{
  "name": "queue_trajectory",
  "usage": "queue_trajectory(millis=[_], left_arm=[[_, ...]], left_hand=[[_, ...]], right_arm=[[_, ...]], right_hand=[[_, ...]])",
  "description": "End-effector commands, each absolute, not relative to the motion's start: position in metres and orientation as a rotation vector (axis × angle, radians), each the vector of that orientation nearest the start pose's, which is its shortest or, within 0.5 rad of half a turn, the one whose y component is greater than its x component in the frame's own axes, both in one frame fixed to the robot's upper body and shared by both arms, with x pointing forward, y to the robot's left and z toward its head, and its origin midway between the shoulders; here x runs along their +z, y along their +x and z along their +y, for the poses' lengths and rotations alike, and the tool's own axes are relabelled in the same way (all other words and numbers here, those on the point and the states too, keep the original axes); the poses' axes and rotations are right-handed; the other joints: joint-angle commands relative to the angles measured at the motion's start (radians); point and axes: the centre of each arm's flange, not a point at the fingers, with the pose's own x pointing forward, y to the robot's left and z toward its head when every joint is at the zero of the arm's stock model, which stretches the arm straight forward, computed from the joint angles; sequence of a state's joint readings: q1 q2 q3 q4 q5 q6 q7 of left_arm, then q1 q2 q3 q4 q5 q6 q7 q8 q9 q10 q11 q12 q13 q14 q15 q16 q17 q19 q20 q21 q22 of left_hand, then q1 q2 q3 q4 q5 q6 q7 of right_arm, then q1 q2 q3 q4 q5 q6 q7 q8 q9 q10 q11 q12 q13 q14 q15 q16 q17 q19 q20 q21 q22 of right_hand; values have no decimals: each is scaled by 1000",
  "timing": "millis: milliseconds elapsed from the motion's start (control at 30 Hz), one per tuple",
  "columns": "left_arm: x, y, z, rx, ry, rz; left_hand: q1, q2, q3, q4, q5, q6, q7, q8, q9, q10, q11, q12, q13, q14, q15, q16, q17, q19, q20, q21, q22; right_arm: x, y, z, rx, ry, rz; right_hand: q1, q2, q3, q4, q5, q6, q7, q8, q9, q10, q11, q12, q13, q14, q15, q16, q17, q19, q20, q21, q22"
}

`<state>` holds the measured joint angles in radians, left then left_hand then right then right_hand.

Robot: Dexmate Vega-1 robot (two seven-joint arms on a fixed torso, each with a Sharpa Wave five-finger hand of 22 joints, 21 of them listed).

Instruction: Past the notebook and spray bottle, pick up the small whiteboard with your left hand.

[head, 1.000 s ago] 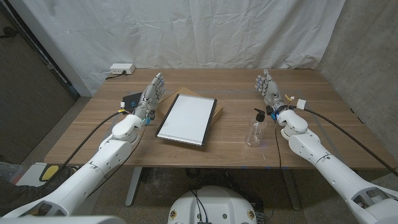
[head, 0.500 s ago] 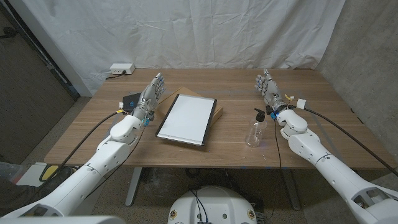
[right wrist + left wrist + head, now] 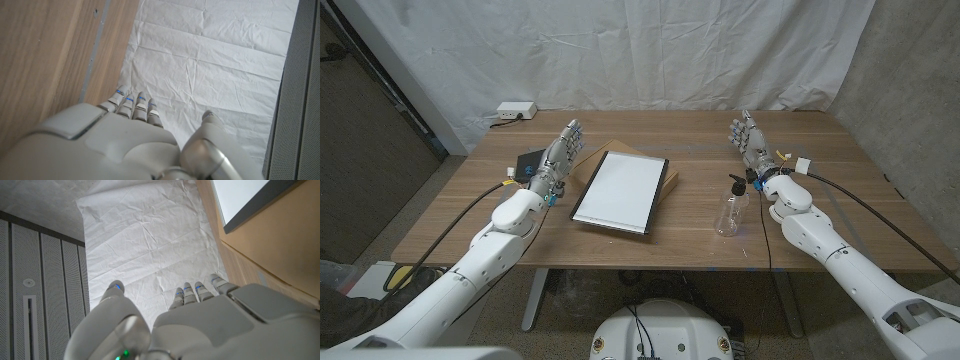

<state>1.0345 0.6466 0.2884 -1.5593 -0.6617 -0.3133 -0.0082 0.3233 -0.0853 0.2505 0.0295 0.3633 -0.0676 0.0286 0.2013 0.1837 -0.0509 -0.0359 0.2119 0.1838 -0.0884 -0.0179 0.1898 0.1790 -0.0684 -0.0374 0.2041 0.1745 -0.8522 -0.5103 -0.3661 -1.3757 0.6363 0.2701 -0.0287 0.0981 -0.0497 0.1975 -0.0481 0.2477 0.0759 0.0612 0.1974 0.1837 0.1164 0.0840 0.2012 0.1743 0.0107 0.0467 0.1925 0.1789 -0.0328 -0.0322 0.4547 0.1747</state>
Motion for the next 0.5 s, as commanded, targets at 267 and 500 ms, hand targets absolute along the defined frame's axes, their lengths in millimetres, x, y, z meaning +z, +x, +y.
queue_trajectory(millis=[267,500], left_arm=[[-38,575,313,-224,46,-688],[-41,569,311,-252,36,-708]], left_hand=[[17,5,0,-8,4,5,2,3,2,9,-1,-3,4,8,-2,1,2,-6,-35,-4,5],[21,7,0,-10,4,10,2,4,2,12,1,-2,4,12,-2,1,2,-4,-35,-3,5]], right_arm=[[-11,642,-280,179,57,-632],[-11,643,-280,172,59,-632]], right_hand=[[15,4,0,-5,7,11,-2,2,4,8,3,8,6,6,9,1,4,7,-8,-5,2],[15,4,0,-6,7,11,-3,2,4,9,2,8,6,6,9,1,4,7,-7,-7,2]])
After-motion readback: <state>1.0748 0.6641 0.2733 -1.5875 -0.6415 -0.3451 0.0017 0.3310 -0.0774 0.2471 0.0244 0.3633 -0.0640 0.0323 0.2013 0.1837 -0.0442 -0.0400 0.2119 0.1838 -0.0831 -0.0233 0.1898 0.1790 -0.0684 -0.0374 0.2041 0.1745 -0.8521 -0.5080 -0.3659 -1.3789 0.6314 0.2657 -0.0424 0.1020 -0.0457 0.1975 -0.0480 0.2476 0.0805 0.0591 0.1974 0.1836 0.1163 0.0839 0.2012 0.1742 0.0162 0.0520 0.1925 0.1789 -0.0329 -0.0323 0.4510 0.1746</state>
